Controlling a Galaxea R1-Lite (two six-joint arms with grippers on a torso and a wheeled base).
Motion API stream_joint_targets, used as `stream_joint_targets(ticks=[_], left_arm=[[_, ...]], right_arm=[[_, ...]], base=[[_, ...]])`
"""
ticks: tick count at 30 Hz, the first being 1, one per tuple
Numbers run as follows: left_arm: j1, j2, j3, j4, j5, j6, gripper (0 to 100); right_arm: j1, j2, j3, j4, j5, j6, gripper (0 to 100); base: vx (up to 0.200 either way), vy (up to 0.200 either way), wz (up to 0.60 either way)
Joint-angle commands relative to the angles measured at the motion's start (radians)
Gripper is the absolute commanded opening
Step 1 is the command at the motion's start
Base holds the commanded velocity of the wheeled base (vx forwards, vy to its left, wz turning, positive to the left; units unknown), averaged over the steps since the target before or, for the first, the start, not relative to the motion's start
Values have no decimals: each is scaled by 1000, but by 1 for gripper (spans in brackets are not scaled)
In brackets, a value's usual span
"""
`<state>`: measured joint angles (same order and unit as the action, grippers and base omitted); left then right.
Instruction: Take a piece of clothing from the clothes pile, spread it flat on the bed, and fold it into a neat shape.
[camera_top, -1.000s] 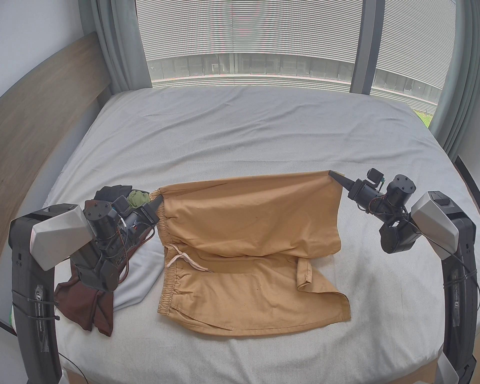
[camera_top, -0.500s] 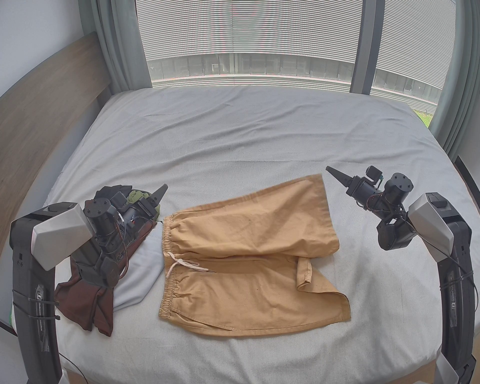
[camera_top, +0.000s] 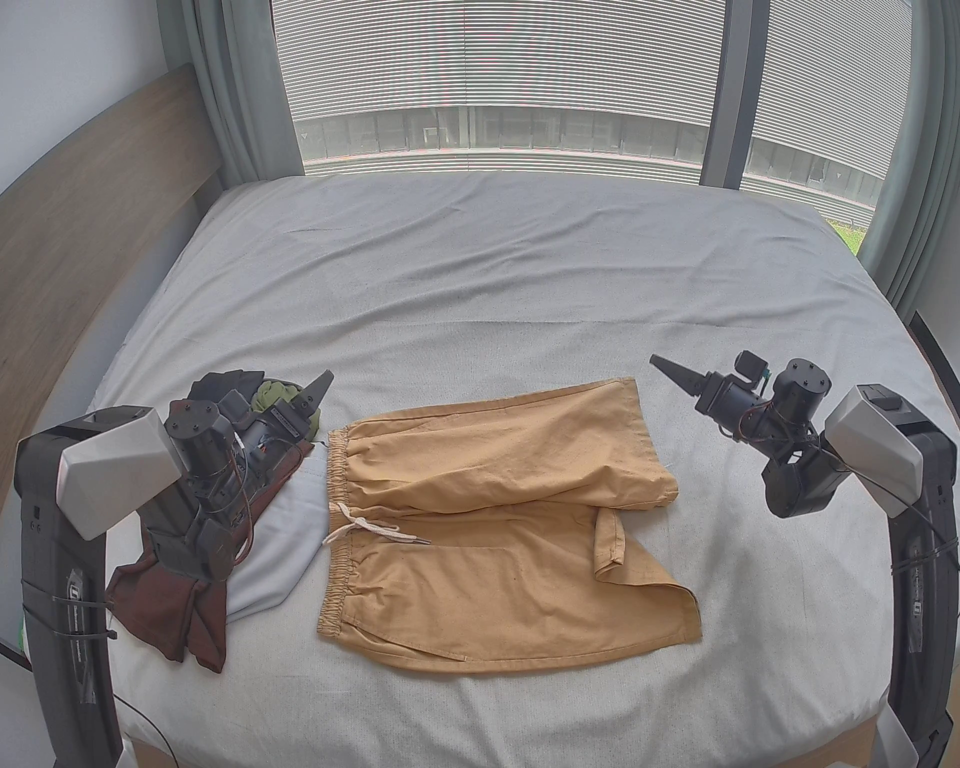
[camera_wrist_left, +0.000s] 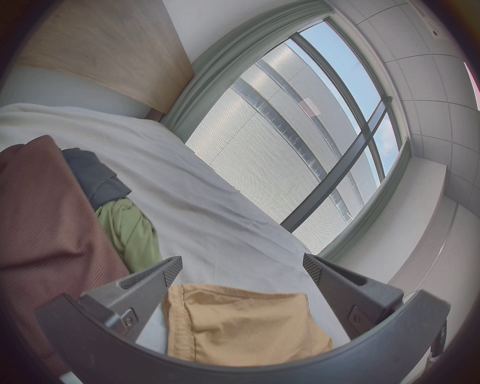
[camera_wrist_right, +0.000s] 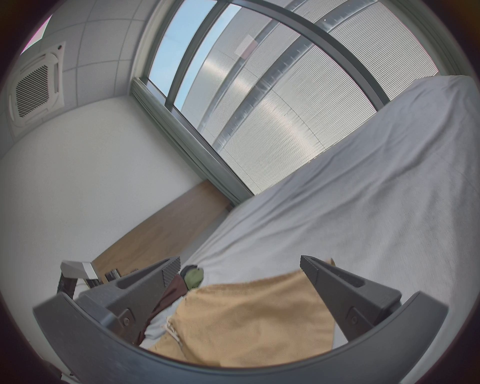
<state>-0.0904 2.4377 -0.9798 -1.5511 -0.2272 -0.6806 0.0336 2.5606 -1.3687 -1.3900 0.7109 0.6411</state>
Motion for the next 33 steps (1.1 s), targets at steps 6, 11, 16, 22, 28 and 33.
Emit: stream_joint_targets(ticks=[6, 11, 16, 22, 28, 33], left_arm=[[-15, -200, 371, -4, -66, 89, 100], [-15, -189, 377, -4, -66, 102, 100], [-15, -186, 382, -3, -66, 101, 100], [-18, -174, 392, -3, -66, 102, 100], [-25, -166, 394, -3, -66, 102, 100], [-25, -166, 394, -4, -66, 102, 100]], right_arm=[[61, -215, 543, -84, 1, -166, 100], [91, -229, 640, -75, 2, -170, 100], [127, -218, 715, -73, 2, -173, 100], [163, -212, 789, -72, 2, -185, 100], [166, -142, 798, -72, 1, -231, 100], [167, -123, 798, -70, 1, -233, 100]], base=[[0, 0, 0], [0, 0, 0], [0, 0, 0], [0, 0, 0], [0, 0, 0], [0, 0, 0]])
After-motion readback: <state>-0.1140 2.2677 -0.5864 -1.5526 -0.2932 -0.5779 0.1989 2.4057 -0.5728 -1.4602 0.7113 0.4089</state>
